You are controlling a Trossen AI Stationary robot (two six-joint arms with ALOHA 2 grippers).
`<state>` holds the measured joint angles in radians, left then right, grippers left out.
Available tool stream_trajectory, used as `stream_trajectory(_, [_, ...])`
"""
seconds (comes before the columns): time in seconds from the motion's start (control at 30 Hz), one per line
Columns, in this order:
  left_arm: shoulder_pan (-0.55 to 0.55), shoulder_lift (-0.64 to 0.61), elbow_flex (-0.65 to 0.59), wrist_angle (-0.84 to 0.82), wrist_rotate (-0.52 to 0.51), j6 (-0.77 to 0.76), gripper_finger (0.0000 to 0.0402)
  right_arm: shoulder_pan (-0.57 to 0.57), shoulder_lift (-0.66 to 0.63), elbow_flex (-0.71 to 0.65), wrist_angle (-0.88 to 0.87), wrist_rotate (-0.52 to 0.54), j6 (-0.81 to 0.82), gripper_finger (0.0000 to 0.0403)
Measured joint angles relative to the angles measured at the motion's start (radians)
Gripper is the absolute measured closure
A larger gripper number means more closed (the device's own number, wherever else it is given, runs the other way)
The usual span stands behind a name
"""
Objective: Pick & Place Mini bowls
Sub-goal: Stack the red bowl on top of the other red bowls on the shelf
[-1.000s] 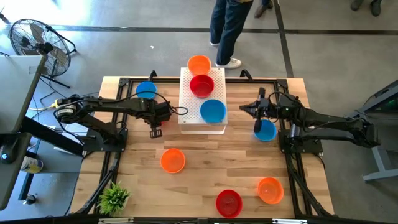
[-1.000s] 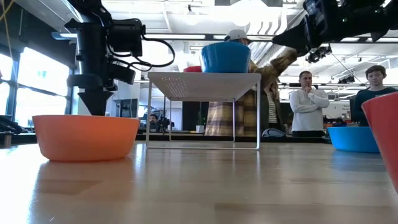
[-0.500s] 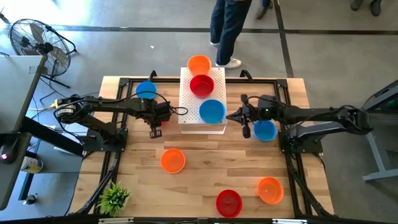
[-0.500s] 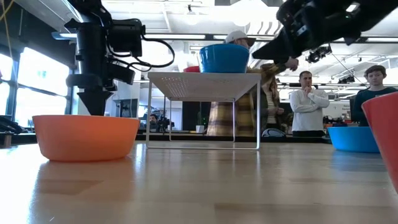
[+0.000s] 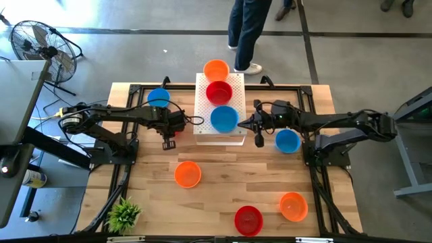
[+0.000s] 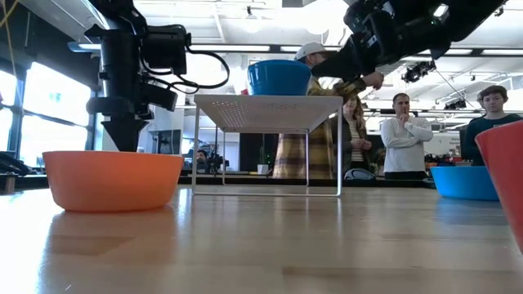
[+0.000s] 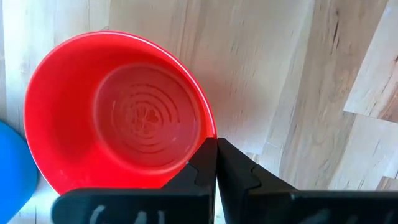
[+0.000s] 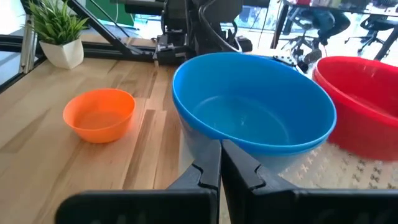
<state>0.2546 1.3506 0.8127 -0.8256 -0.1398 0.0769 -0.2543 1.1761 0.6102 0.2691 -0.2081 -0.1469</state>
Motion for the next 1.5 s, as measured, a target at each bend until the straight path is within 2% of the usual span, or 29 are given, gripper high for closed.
stream_trajectory(1.1, [0.000, 0.000, 0.000, -0.011, 0.020, 0.001, 0.0401, -0.001, 0.003, 0.000, 0.073, 0.036, 0.006, 0.0403])
stream_trajectory(1.3, [0.000, 0.000, 0.000, -0.011, 0.020, 0.001, 0.0401, -0.001, 0.036, 0.000, 0.098, 0.029, 0.000, 0.0403])
stream_trajectory(1.5, [0.000, 0.000, 0.026, -0.049, 0.028, 0.004, 0.0401, 0.017, -0.065, 0.013, -0.019, 0.026, -0.030, 0.0403])
